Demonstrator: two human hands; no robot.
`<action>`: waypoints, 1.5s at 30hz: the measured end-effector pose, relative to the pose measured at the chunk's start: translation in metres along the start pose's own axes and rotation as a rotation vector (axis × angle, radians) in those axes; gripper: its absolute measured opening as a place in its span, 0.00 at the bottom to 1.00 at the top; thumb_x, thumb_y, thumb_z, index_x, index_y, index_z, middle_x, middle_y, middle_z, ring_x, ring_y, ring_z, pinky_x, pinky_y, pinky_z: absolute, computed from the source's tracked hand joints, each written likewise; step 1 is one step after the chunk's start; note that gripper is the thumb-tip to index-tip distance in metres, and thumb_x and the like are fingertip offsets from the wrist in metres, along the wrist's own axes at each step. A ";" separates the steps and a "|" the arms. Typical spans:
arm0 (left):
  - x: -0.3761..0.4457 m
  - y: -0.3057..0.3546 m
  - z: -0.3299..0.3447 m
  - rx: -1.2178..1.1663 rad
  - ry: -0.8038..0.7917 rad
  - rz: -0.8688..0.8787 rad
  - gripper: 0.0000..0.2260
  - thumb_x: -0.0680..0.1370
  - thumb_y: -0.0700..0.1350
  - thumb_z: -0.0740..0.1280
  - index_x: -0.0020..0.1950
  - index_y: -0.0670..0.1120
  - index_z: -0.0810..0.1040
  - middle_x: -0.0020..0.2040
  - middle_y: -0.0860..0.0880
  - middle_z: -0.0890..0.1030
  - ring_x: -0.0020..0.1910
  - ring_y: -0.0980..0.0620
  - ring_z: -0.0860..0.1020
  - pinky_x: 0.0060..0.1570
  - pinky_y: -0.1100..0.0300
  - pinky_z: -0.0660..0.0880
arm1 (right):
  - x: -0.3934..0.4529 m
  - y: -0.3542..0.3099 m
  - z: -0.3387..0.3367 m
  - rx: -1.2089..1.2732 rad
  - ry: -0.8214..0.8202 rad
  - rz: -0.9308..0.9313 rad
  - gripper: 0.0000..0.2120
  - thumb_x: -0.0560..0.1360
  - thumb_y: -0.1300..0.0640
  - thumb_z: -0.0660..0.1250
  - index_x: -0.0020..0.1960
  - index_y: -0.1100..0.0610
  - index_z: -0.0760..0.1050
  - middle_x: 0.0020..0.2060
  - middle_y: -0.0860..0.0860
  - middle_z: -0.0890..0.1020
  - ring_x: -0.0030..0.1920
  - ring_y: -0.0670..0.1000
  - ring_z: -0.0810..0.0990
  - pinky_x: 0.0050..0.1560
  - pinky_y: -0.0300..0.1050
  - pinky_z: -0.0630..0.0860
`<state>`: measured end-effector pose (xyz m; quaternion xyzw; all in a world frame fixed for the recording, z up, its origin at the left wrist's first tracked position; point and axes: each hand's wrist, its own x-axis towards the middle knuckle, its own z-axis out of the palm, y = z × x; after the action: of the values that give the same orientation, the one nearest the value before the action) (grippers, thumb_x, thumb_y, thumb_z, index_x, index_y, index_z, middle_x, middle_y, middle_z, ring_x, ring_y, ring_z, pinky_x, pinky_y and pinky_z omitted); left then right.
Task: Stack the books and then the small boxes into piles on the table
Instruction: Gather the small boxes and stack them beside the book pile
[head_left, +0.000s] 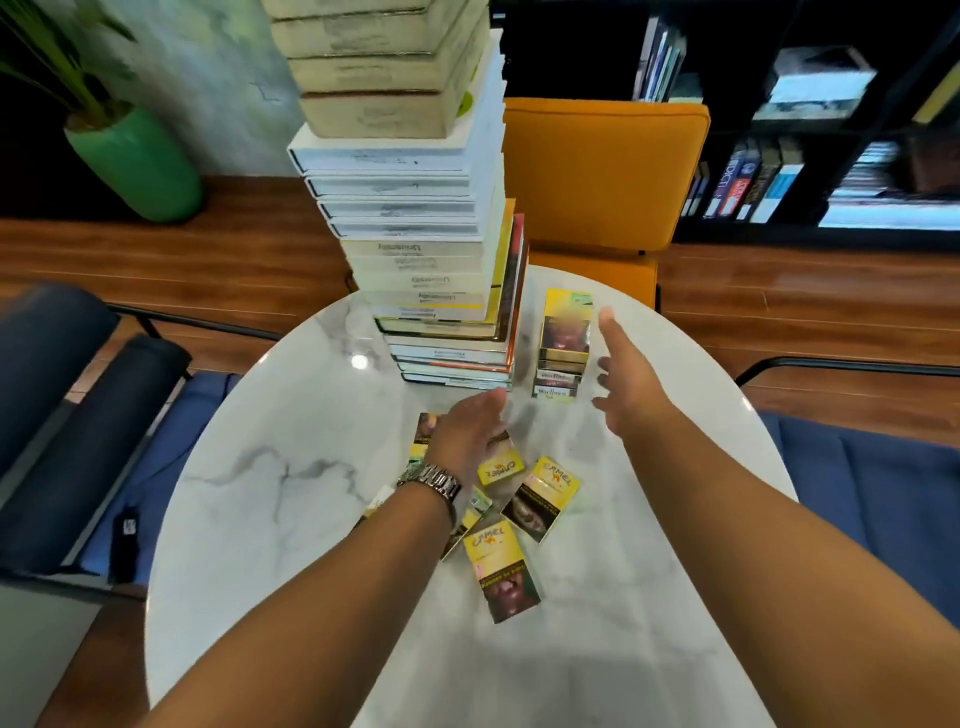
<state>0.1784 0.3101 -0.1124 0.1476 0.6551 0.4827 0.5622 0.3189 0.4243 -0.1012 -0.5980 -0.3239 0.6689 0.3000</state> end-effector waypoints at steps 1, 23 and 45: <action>-0.003 0.001 -0.012 0.129 0.044 0.066 0.10 0.80 0.47 0.63 0.58 0.45 0.77 0.52 0.48 0.79 0.60 0.45 0.77 0.58 0.53 0.73 | -0.003 0.009 -0.003 -0.063 0.048 -0.041 0.29 0.75 0.35 0.60 0.68 0.53 0.69 0.60 0.55 0.74 0.60 0.57 0.72 0.62 0.55 0.67; -0.077 -0.105 -0.122 1.688 -0.031 0.399 0.27 0.75 0.62 0.60 0.73 0.57 0.63 0.70 0.50 0.66 0.68 0.44 0.65 0.66 0.50 0.62 | -0.107 0.165 0.000 -1.217 0.074 -0.191 0.40 0.61 0.42 0.77 0.66 0.51 0.62 0.61 0.53 0.72 0.62 0.57 0.70 0.60 0.55 0.70; -0.174 -0.167 -0.207 0.931 0.014 0.157 0.12 0.80 0.52 0.58 0.54 0.56 0.82 0.46 0.54 0.83 0.46 0.54 0.80 0.44 0.65 0.72 | -0.198 0.226 0.076 -0.812 -0.341 -0.024 0.17 0.66 0.63 0.77 0.43 0.46 0.74 0.39 0.52 0.79 0.35 0.52 0.78 0.36 0.47 0.78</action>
<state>0.1114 0.0034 -0.1622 0.4298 0.7925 0.1795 0.3937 0.2608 0.1245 -0.1542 -0.5448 -0.6123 0.5729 -0.0093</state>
